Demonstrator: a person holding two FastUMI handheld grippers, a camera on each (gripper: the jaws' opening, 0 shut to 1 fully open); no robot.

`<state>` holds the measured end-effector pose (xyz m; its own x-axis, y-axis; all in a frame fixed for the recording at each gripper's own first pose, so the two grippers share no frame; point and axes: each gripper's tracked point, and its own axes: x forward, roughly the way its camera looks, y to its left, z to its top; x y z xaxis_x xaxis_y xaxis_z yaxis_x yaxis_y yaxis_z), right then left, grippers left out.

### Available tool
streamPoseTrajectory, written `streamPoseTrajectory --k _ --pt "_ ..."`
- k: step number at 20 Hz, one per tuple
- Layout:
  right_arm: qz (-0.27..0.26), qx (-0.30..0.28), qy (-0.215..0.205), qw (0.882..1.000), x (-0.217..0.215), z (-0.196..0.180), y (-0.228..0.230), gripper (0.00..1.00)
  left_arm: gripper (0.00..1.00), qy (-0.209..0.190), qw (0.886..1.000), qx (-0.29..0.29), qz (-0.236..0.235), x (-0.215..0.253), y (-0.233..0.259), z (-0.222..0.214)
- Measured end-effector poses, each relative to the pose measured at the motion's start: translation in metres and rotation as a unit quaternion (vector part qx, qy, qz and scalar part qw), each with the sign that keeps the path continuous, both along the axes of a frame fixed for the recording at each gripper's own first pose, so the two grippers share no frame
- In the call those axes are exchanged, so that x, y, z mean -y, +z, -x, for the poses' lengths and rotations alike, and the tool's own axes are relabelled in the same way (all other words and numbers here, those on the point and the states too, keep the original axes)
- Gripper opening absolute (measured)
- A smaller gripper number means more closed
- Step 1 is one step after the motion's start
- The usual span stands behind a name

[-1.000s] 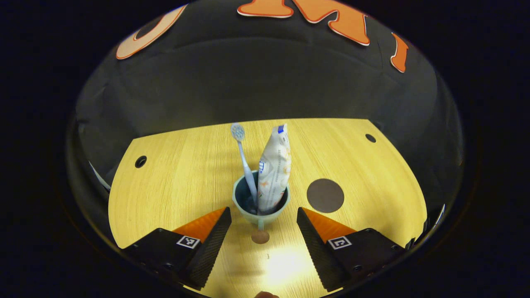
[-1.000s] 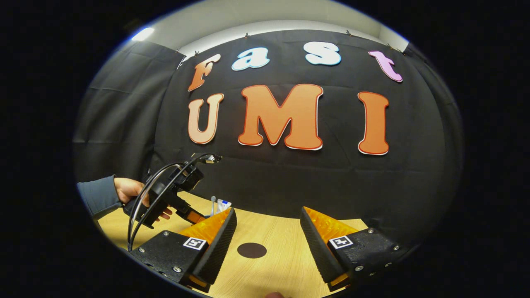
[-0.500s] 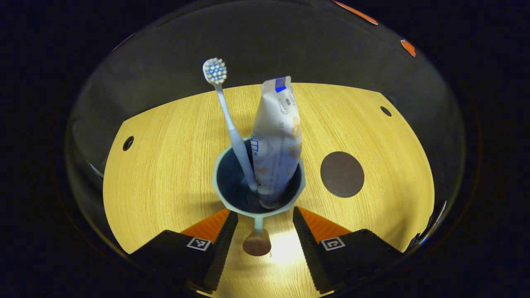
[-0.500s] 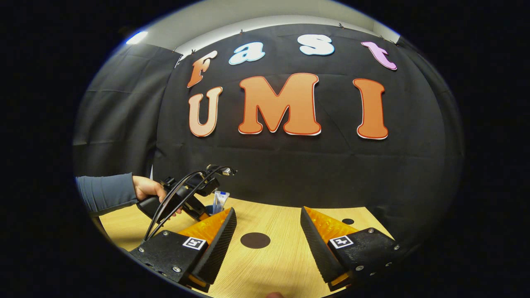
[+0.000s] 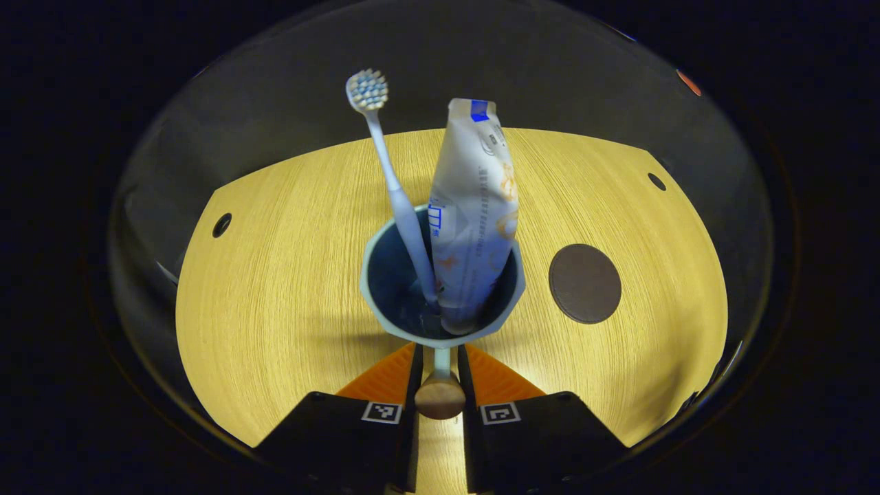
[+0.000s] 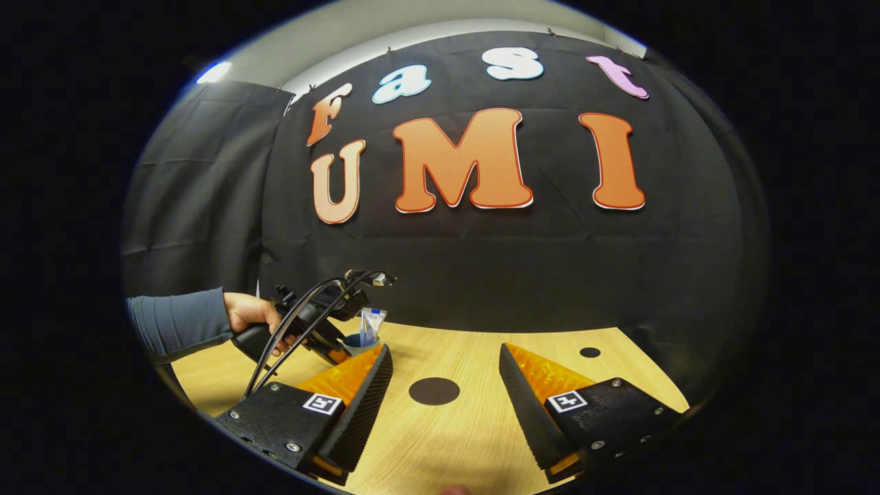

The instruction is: Put the toothbrush and toothpaste on the desktop into the cup, then pick up the cup and place it on the coaster on the desktop.

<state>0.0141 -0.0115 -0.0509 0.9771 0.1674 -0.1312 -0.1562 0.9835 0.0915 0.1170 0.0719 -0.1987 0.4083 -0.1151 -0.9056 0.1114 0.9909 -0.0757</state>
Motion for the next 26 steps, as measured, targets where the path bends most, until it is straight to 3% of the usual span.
streamPoseTrajectory --k 8,17,26 --pt "-0.006 -0.001 -0.009 1.0 0.007 0.009 -0.003 0.93 0.24 0.015 0.999 0.03 0.004 0.004 0.003 -0.004" --pt "-0.006 -0.004 -0.033 0.999 0.031 0.025 -0.007 0.93 0.24 -0.033 0.997 0.065 0.011 0.003 0.005 -0.014" --pt "-0.006 -0.021 -0.051 0.998 0.056 0.037 -0.021 0.93 0.23 -0.078 0.996 0.051 0.012 0.004 0.006 -0.017"
